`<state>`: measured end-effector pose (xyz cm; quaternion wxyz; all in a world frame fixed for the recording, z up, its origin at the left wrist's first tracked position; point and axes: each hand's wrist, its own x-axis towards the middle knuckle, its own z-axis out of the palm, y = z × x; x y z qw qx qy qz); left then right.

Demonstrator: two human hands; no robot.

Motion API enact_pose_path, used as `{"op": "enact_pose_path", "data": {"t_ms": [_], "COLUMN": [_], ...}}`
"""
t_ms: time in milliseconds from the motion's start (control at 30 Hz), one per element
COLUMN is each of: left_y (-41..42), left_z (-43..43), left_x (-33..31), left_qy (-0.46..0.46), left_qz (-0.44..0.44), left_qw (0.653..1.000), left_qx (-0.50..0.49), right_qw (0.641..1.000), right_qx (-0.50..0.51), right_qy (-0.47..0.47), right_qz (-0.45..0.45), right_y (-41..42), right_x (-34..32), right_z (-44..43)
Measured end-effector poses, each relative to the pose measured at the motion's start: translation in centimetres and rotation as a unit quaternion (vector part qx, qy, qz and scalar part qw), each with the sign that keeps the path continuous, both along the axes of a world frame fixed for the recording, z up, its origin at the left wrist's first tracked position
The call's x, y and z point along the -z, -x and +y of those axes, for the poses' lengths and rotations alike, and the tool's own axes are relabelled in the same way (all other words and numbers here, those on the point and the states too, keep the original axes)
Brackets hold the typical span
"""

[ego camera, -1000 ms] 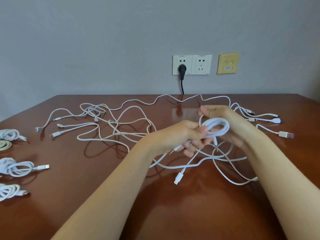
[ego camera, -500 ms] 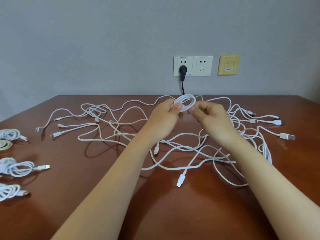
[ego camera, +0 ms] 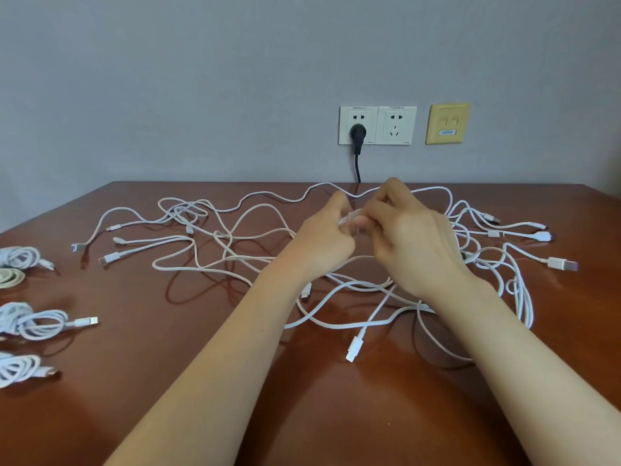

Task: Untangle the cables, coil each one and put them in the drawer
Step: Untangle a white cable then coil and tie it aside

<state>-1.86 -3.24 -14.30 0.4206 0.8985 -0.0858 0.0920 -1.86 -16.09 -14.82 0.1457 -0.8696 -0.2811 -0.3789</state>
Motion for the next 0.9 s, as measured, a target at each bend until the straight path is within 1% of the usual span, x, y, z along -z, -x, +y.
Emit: {"op": "enact_pose_path", "data": {"t_ms": [67, 167, 200, 367, 400, 500, 567, 633, 700, 733, 833, 900], "left_y": [0.1, 0.1, 0.1, 0.2, 0.3, 0.5, 0.7, 0.8, 0.8, 0.9, 1.2, 1.3], "left_z": [-0.3, 0.0, 0.1, 0.1, 0.1, 0.3, 0.3, 0.2, 0.1, -0.1, -0.4, -0.6], "left_x": [0.1, 0.2, 0.2, 0.2, 0.1, 0.1, -0.1, -0.2, -0.1, -0.1, -0.1, -0.3], "left_qy": [0.006, 0.002, 0.003, 0.03, 0.028, 0.013, 0.024, 0.049, 0.07, 0.085, 0.146, 0.189], "left_qz": [0.01, 0.021, 0.027, 0.038, 0.044, 0.065, 0.073, 0.076, 0.096, 0.109, 0.12, 0.109], "left_qw": [1.0, 0.998, 0.997, 0.989, 0.988, 0.984, 0.981, 0.979, 0.975, 0.971, 0.957, 0.949], "left_qx": [0.027, 0.061, 0.073, 0.139, 0.148, 0.166, 0.177, 0.184, 0.187, 0.194, 0.22, 0.228], "right_qw": [0.999, 0.989, 0.986, 0.965, 0.965, 0.973, 0.972, 0.962, 0.936, 0.914, 0.819, 0.764], "right_qx": [0.002, -0.006, -0.011, -0.035, -0.033, -0.006, -0.003, -0.022, -0.046, -0.063, -0.102, -0.121], "right_qy": [-0.041, -0.091, -0.103, -0.197, -0.193, -0.142, -0.152, -0.189, -0.23, -0.257, -0.355, -0.411], "right_qz": [0.016, 0.115, 0.134, 0.167, 0.173, 0.179, 0.181, 0.197, 0.261, 0.309, 0.439, 0.482], "right_y": [-0.1, -0.7, -0.9, -1.1, -1.1, -0.8, -0.8, -1.1, -1.3, -1.3, -1.4, -1.4], "right_x": [-0.1, -0.2, -0.1, -0.6, -0.6, -0.5, -0.6, -0.8, -1.2, -1.4, -1.4, -1.0], "right_z": [-0.3, -0.7, -0.8, -1.3, -1.3, -1.4, -1.3, -1.4, -1.8, -2.1, -2.8, -2.6]}}
